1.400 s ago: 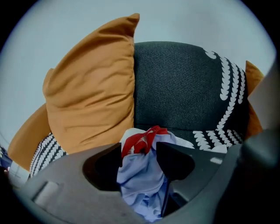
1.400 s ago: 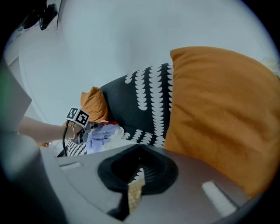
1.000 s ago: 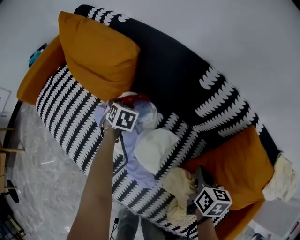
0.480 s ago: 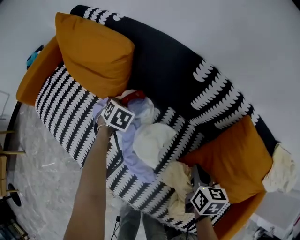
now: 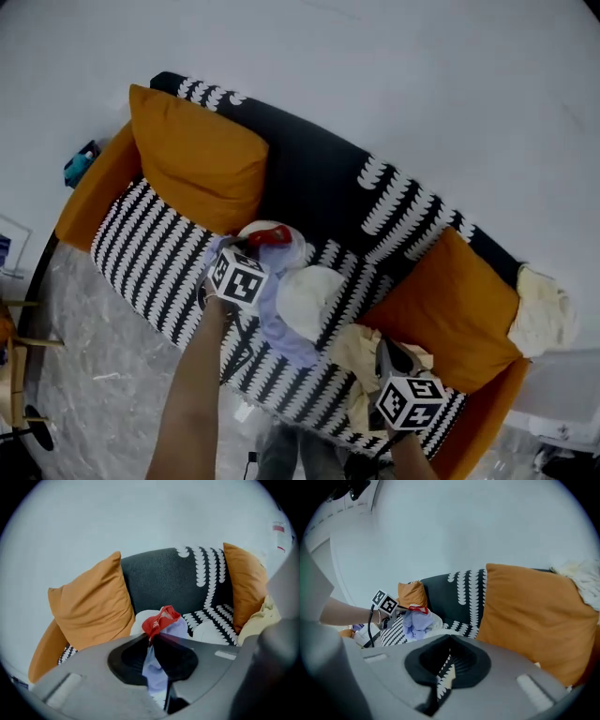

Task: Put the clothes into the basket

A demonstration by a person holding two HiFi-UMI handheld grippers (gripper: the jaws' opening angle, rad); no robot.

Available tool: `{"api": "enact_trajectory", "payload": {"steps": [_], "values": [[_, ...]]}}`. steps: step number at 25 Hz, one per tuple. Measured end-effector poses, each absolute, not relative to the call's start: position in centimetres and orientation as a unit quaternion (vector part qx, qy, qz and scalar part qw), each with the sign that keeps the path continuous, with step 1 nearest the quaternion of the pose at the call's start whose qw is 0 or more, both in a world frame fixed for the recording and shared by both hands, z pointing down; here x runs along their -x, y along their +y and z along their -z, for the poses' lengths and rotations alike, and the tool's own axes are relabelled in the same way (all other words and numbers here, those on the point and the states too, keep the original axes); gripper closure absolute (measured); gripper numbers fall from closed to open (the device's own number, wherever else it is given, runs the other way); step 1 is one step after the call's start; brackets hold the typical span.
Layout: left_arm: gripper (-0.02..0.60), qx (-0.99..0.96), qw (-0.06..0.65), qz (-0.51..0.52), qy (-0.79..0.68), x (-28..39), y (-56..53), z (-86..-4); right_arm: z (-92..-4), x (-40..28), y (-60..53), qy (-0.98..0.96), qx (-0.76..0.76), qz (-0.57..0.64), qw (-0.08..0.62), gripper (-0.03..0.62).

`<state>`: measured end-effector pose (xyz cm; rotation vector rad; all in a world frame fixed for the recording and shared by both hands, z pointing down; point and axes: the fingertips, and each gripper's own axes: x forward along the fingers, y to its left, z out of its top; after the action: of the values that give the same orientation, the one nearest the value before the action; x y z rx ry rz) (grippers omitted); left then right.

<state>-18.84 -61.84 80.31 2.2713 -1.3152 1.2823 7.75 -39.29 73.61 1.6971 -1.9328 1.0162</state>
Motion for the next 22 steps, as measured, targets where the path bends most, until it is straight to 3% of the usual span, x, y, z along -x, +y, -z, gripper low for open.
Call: {"api": "enact_trajectory", "payload": {"steps": [15, 22], "values": [[0.538, -0.827, 0.091, -0.301, -0.467, 17.3, -50.0, -55.7, -57.0, -9.8, -32.0, -0.660, -0.664, -0.312, 0.163, 0.591], [0.538, -0.860, 0.024, -0.252, -0.443, 15.5, -47.4, -43.9, -48.7, -10.5, -31.0, -0.650, -0.697, -0.272, 0.133, 0.591]]}}
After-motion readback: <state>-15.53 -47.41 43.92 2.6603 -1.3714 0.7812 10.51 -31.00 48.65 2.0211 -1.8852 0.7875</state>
